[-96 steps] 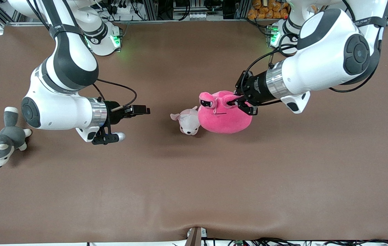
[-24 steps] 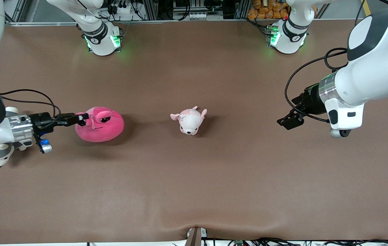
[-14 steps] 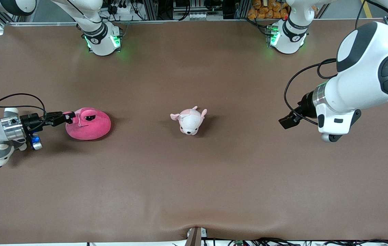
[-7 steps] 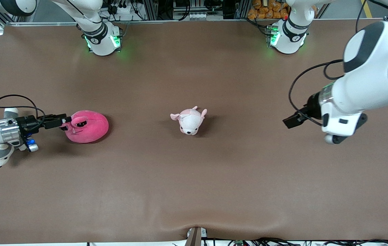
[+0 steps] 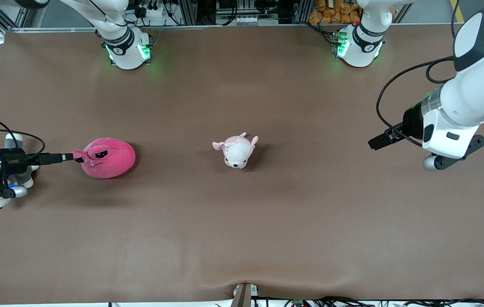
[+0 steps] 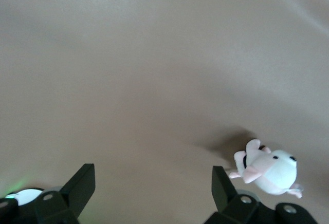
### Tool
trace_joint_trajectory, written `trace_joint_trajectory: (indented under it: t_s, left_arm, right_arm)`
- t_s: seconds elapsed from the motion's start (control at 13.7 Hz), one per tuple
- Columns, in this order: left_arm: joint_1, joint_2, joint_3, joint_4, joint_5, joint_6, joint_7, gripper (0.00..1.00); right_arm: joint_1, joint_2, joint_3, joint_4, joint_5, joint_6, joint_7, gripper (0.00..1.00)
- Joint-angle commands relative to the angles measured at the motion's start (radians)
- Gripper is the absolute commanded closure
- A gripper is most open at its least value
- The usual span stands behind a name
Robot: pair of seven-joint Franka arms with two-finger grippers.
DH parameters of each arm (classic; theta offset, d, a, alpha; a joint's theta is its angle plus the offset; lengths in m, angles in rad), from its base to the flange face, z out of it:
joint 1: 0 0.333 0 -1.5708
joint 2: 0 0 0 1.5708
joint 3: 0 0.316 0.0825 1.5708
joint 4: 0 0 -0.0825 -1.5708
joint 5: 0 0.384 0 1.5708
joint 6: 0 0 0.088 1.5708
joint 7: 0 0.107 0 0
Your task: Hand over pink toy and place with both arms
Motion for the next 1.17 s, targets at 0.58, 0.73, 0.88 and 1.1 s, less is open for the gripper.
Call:
trace_joint_trajectory:
  t_s: [0.58,0.73,0.88,1.1]
  left_arm:
    - [-0.267,-0.246,0.466,-0.189,-0.001,-0.029,0.450,0.00]
    - [-0.288,-0.346,0.491,-0.303,-0.001,0.029,0.451,0.00]
    - [-0.281,-0.378,0.485,-0.333,-0.001,0.035,0.458,0.00]
    - [-0.279,-0.372,0.485,-0.326,-0.001,0.037,0.479,0.00]
  right_arm:
    - [0.180,-0.402,-0.008,-0.367,-0.251,0.376,0.012,0.00]
    - [0.164,-0.400,-0.013,-0.314,-0.262,0.324,0.012,0.00]
    - [0.148,-0.400,-0.020,-0.260,-0.263,0.273,0.010,0.00]
    - [0.125,-0.408,-0.045,-0.172,-0.263,0.117,0.012,0.00]
